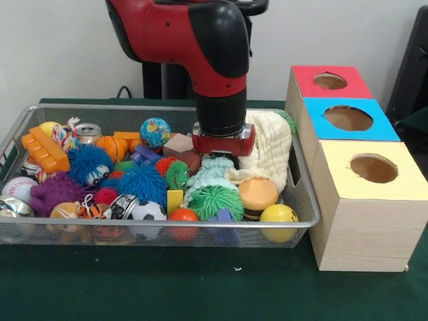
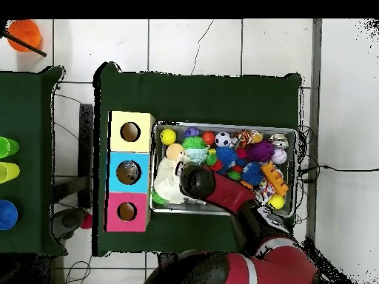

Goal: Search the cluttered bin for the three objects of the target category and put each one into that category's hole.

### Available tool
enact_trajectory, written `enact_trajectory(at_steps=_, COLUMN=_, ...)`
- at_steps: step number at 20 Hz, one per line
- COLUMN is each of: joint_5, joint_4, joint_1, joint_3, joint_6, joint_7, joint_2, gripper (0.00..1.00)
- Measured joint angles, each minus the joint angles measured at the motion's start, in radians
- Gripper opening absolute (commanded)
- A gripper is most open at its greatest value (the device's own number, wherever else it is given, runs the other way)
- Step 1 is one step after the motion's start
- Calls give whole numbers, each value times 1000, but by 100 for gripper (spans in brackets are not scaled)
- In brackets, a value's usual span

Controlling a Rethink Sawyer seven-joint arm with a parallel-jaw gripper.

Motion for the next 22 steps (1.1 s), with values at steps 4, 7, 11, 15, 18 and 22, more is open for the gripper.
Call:
enact_trajectory(at_steps=4, joint_5=-54, joint_4=-12, joint_1=-2, joint_3=-4, joint_6=5, joint_7=0, joint_2=-3, gripper=0)
enact_trajectory(at_steps=7, joint_5=-137, joint_4=-27, joint_1=-10, joint_3=-4, joint_6=10, joint_7=0, joint_2=-6, gripper=0)
enact_trajectory(at_steps=11, joint_5=-261, joint_4=-45, joint_1=-59, joint_3=0, joint_6=29, joint_7=0, joint_2=-12, gripper=0)
enact_trajectory(at_steps=15, joint_5=-357, joint_4=-60, joint_1=-106, joint_3=4, joint_6=57, joint_7=0, joint_2=-19, gripper=0)
enact_trajectory(at_steps=18, joint_5=-411, joint_4=-70, joint_1=-127, joint_3=6, joint_6=71, joint_7=0, joint_2=-25, gripper=0)
enact_trajectory(at_steps=22, joint_5=-519, joint_4=-93, joint_1=-158, joint_3=29, joint_6=101, joint_7=0, joint_2=-38, gripper=0)
